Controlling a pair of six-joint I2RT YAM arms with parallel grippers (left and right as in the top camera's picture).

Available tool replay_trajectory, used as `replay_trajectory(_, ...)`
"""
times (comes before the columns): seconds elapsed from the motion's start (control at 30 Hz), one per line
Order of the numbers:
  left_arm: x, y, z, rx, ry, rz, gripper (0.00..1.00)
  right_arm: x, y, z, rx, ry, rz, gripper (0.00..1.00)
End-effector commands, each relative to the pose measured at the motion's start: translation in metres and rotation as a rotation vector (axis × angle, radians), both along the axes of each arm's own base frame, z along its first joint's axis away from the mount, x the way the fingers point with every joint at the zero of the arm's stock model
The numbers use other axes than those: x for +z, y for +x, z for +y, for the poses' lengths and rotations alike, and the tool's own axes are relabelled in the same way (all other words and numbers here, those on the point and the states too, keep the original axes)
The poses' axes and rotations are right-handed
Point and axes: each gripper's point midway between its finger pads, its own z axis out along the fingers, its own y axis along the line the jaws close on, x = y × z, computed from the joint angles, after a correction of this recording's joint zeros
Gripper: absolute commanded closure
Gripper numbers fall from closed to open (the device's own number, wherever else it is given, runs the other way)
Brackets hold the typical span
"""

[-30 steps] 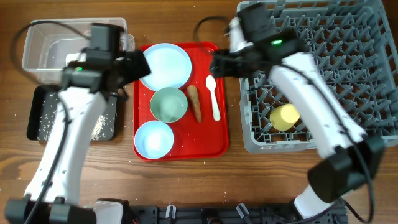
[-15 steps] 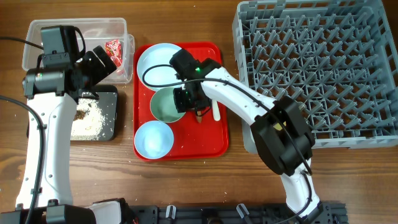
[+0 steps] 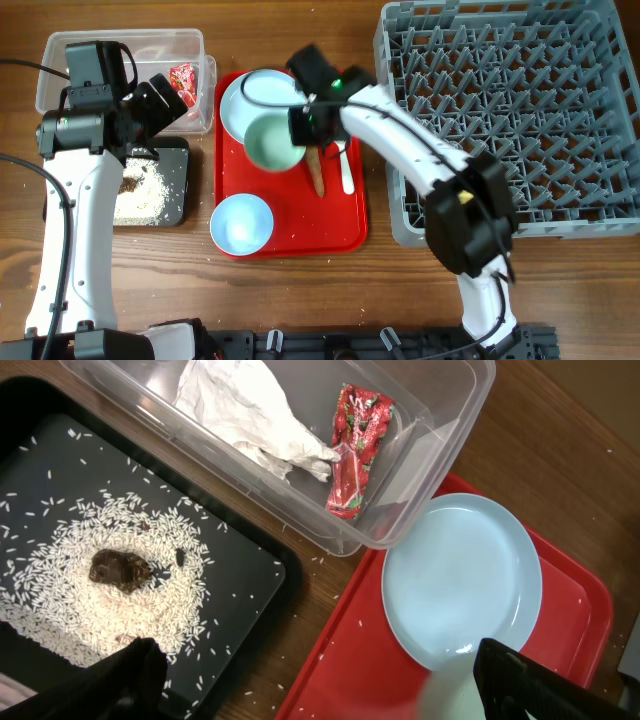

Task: Sort waste into correct bins and load items into the dishwasher rack
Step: 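Carry the green bowl into the rack's back-left corner and release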

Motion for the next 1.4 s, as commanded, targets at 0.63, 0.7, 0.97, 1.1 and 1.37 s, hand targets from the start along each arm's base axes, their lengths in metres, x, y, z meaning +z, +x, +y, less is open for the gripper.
replay_trajectory(0.63,0.005,0.001,0.002,0.017,-0.003,-0.014,0.00,0.143,0.189,-0.279,-0.200,-1.442,-0.691,0.96)
replay_trajectory(0.7,0.005,0.001,0.002,0.017,-0.002,-0.014,0.00,0.127,0.190,-0.274,-0.143,-1.445,-0.662,0.96)
replay_trajectory(0.97,0.005,0.001,0.002,0.017,-0.003,-0.014,0.00,0.084,0.186,-0.233,0.027,-1.384,-0.627,0.92)
replay_trajectory(1.1,0.005,0.001,0.002,0.017,-0.003,-0.014,0.00,0.081,0.183,-0.219,0.074,-1.385,-0.627,0.44)
replay_trajectory(1.37,0.005,0.001,0.002,0.017,-0.002,-0.014,0.00,0.097,0.178,-0.193,0.071,-1.360,-0.691,0.00)
